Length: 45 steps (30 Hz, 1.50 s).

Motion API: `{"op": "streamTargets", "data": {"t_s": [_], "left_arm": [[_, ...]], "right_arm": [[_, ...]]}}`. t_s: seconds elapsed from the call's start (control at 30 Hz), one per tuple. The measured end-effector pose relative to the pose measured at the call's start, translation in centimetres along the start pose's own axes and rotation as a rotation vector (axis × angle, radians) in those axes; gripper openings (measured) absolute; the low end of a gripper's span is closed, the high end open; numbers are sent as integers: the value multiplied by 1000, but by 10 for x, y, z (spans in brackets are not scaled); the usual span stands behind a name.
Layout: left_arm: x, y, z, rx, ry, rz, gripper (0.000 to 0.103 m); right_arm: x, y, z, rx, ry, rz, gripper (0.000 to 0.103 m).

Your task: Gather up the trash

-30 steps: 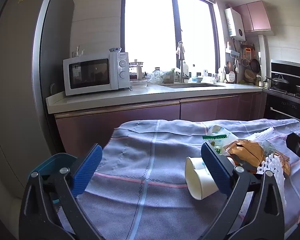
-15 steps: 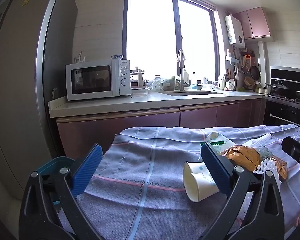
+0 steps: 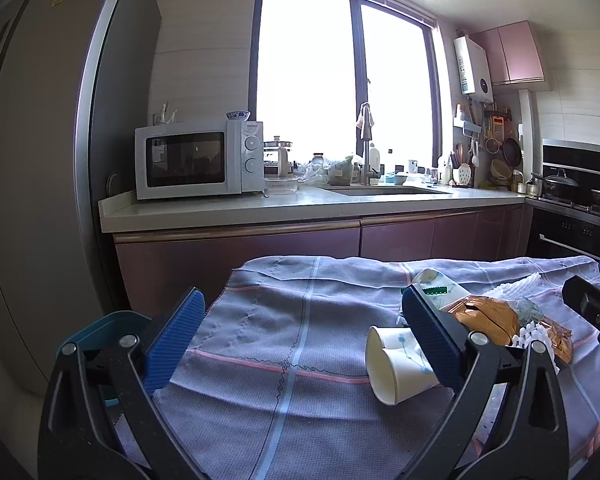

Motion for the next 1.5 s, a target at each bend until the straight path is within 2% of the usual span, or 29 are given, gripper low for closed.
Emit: {"op": "streamTargets", "data": {"t_s": [1.5], "left_arm": [[-2,1,1,2,0,-2,97]], "right_arm": [[2,1,-1,10,0,-12,97]]}}
Point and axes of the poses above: each gripper's, at about its wrist camera, not at the fingertips, and x roughly the way its jaws point, y to its right, z to its underside, the point moved 8 cm from there along x, roughly the way its jaws point, and after that the axes turned 1 degree about -z, right-handed, at the moved point
